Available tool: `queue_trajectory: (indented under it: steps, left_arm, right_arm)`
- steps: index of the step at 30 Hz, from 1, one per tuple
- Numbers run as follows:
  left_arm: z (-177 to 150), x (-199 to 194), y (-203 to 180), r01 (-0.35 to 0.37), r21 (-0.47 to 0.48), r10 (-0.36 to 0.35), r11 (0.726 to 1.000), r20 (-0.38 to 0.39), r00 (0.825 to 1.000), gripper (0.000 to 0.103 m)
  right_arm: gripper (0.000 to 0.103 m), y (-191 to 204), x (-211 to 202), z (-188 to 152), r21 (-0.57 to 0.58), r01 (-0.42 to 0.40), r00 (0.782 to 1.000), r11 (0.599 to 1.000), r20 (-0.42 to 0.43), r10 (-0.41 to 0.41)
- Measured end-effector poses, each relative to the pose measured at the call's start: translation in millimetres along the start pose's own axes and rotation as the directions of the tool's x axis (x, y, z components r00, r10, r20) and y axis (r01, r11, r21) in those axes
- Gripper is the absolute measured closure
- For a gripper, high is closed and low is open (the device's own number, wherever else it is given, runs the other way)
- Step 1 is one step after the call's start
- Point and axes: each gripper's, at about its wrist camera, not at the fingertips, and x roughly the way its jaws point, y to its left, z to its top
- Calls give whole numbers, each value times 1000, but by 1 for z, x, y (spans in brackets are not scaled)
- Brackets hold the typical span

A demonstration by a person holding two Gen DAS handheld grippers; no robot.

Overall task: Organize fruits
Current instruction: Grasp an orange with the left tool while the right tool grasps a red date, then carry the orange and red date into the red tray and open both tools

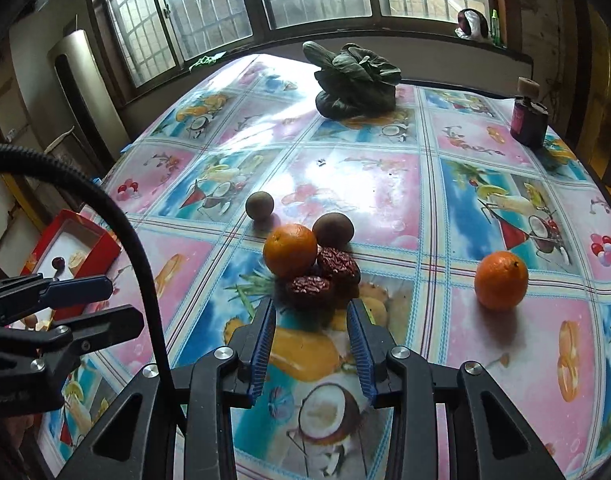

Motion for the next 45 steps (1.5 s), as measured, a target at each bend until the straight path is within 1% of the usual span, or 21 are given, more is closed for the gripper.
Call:
queue_trajectory:
  steps: [3,4,5,8,11,14,19,23,25,27,28,30,31,33,37,39,45]
  left_arm:
    - [5,3,-1,2,-1,-2,1000,0,1000,46]
    - [7,4,-2,3,2,-3,1000,-1,1000,46]
    - [9,6,-4,5,6,-5,1000,-2,1000,46]
    - [16,11,-11,17,19,-17,1000,-7,1000,46]
    - [24,18,-24,34,49,-34,998,-13,999,46]
    - [33,29,-38,56,77,-55,995,-22,998,46]
    - [45,52,-57,63,126,-57,990,-50,997,46]
    - [50,69,-64,54,156,-43,986,-76,996,46]
    - [52,71,-64,54,158,-45,986,-61,997,46]
    - [55,72,-63,72,155,-64,985,-60,996,47]
    - [56,72,-63,73,158,-66,985,-51,997,50]
    - [55,71,-64,84,175,-77,981,-44,996,70]
    - [54,71,-66,89,179,-82,980,-47,996,71]
    - [51,68,-67,69,193,-62,979,-40,997,71]
    - [41,57,-57,60,182,-55,981,-32,998,71]
    - [34,47,-52,38,179,-35,983,-20,999,71]
    - [13,17,-35,3,152,-6,988,22,1000,71]
  right_arm:
    - [67,3,10,5,-21,0,1000,1000,-13,-1]
    - [69,5,13,5,-31,15,1000,999,-22,-15]
    - [75,6,12,5,-43,31,999,999,-15,-32]
    - [75,2,7,3,-49,13,1000,999,-19,-13]
    - [75,-5,-5,-3,-50,19,1000,999,-20,-20]
    - [75,-18,-17,-9,-27,30,999,999,-10,-31]
    - [75,-35,-31,-15,22,33,999,999,14,-33]
    - [75,-40,-33,-15,33,17,1000,999,18,-18]
    - [75,-41,-32,-16,39,8,1000,999,17,-8]
    - [75,-42,-32,-16,42,-4,1000,999,15,4]
    - [75,-42,-32,-16,39,-7,1000,999,13,7]
    - [75,-41,-31,-16,35,-10,1000,999,12,10]
    - [75,-41,-31,-16,34,-12,1000,999,12,11]
    - [75,-41,-31,-16,32,-12,1000,999,12,12]
    - [75,-40,-32,-16,31,-17,1000,999,13,17]
    - [75,-37,-34,-15,30,-26,1000,999,15,26]
    - [75,-8,-43,-17,-8,-48,999,999,24,49]
